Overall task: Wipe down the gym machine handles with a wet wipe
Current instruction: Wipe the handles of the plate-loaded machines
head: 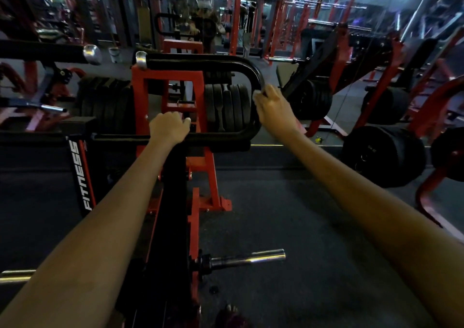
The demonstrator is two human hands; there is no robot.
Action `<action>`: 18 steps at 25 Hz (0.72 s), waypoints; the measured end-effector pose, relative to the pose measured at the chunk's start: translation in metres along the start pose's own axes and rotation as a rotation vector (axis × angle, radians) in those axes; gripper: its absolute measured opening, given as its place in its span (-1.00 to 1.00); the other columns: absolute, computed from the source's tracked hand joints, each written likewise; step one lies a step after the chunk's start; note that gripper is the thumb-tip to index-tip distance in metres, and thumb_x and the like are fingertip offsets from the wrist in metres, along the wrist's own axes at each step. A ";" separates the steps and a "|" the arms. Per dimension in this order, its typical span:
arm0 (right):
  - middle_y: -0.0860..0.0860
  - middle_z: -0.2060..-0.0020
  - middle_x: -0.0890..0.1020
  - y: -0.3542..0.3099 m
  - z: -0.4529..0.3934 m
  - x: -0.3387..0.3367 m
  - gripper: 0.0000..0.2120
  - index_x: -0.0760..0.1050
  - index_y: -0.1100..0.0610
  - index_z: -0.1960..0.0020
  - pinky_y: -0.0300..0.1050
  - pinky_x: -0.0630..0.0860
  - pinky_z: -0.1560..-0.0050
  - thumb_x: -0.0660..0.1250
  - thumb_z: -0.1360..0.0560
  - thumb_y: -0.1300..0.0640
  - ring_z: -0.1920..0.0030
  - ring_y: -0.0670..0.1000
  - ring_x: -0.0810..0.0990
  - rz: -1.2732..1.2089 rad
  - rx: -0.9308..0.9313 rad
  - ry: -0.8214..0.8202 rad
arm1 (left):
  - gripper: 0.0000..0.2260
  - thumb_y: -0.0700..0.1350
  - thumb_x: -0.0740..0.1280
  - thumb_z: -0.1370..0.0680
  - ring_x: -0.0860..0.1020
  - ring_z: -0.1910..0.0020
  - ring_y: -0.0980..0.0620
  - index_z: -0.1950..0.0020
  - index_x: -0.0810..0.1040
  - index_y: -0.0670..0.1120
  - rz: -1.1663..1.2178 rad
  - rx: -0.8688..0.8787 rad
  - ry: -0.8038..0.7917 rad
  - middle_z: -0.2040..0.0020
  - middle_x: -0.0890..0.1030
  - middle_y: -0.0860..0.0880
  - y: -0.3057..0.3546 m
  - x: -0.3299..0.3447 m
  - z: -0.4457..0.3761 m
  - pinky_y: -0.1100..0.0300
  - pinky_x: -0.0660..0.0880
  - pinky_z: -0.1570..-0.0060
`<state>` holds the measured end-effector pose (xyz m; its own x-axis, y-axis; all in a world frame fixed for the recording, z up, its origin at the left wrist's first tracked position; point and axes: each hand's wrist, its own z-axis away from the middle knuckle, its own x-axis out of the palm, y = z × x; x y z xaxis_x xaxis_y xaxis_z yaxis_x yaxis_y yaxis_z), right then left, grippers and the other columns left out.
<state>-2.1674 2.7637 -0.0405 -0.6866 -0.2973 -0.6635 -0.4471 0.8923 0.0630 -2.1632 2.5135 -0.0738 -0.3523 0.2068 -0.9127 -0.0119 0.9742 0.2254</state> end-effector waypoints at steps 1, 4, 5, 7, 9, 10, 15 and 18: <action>0.23 0.08 0.50 -0.003 0.014 0.009 -0.90 0.50 0.34 0.08 0.04 0.53 0.30 0.23 -0.49 0.33 0.10 0.20 0.49 0.000 -0.019 -0.008 | -0.60 0.04 0.07 -0.64 0.48 -0.14 -0.23 -0.16 0.50 -0.26 0.000 -0.003 0.001 -0.10 0.56 -0.24 0.000 0.000 0.000 0.01 0.42 -0.04; 0.23 0.11 0.50 -0.023 0.044 0.027 -0.95 0.50 0.35 0.14 0.00 0.53 0.36 0.27 -0.45 0.38 0.15 0.19 0.50 -0.037 0.042 -0.043 | -0.59 0.05 0.07 -0.64 0.48 -0.14 -0.22 -0.17 0.50 -0.26 0.008 -0.006 -0.001 -0.11 0.56 -0.23 -0.001 0.002 -0.001 0.01 0.42 -0.04; 0.22 0.11 0.50 -0.032 0.047 0.030 -0.94 0.51 0.35 0.14 -0.04 0.52 0.34 0.26 -0.46 0.38 0.14 0.18 0.50 -0.064 0.101 -0.043 | -0.59 0.05 0.07 -0.64 0.48 -0.14 -0.23 -0.17 0.50 -0.26 0.011 -0.004 -0.004 -0.11 0.56 -0.23 -0.002 0.002 -0.001 0.01 0.42 -0.05; 0.21 0.05 0.51 -0.053 0.047 0.032 -0.88 0.52 0.35 0.11 -0.11 0.49 0.22 0.21 -0.49 0.37 0.06 0.15 0.50 -0.094 0.236 -0.077 | -0.60 0.05 0.09 -0.63 0.48 -0.14 -0.23 -0.17 0.49 -0.25 0.024 0.002 -0.016 -0.11 0.56 -0.23 -0.002 0.001 -0.001 0.01 0.42 -0.05; 0.19 0.02 0.52 -0.073 0.043 0.034 -0.84 0.53 0.33 0.10 -0.21 0.43 0.15 0.17 -0.52 0.36 0.03 0.12 0.51 -0.154 0.303 -0.120 | -0.59 0.07 0.12 -0.62 0.48 -0.13 -0.23 -0.16 0.49 -0.25 0.049 0.015 -0.044 -0.12 0.56 -0.23 -0.005 -0.001 -0.002 0.03 0.41 -0.03; 0.18 0.07 0.53 -0.079 0.040 0.035 -0.82 0.53 0.30 0.16 -0.22 0.43 0.17 0.17 -0.51 0.37 0.07 0.11 0.52 -0.220 0.303 -0.148 | -0.59 0.08 0.12 -0.62 0.48 -0.12 -0.23 -0.14 0.50 -0.25 0.064 0.028 -0.056 -0.11 0.56 -0.23 -0.006 -0.002 -0.001 0.05 0.39 -0.01; 0.03 0.31 0.48 -0.070 0.021 0.028 -0.71 0.41 0.11 0.36 0.00 0.58 0.15 0.20 -0.47 0.37 0.32 -0.01 0.51 -0.384 0.343 -0.229 | -0.56 0.12 0.10 -0.62 0.49 -0.12 -0.23 -0.13 0.50 -0.24 0.054 0.067 -0.068 -0.10 0.56 -0.22 -0.011 -0.006 0.001 0.06 0.38 0.01; 0.18 -0.03 0.52 -0.077 0.018 0.031 -0.86 0.53 0.29 0.01 -0.09 0.51 -0.07 0.23 -0.49 0.36 -0.07 0.12 0.50 -0.123 0.365 -0.323 | -0.57 0.15 0.10 -0.62 0.51 -0.03 -0.18 -0.08 0.50 -0.21 0.125 0.074 -0.083 0.05 0.56 -0.15 -0.007 -0.009 0.002 0.07 0.37 0.06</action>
<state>-2.1438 2.6918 -0.0790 -0.4027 -0.3390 -0.8502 -0.2441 0.9350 -0.2572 -2.1584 2.5049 -0.0680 -0.2679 0.3309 -0.9048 0.0971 0.9437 0.3164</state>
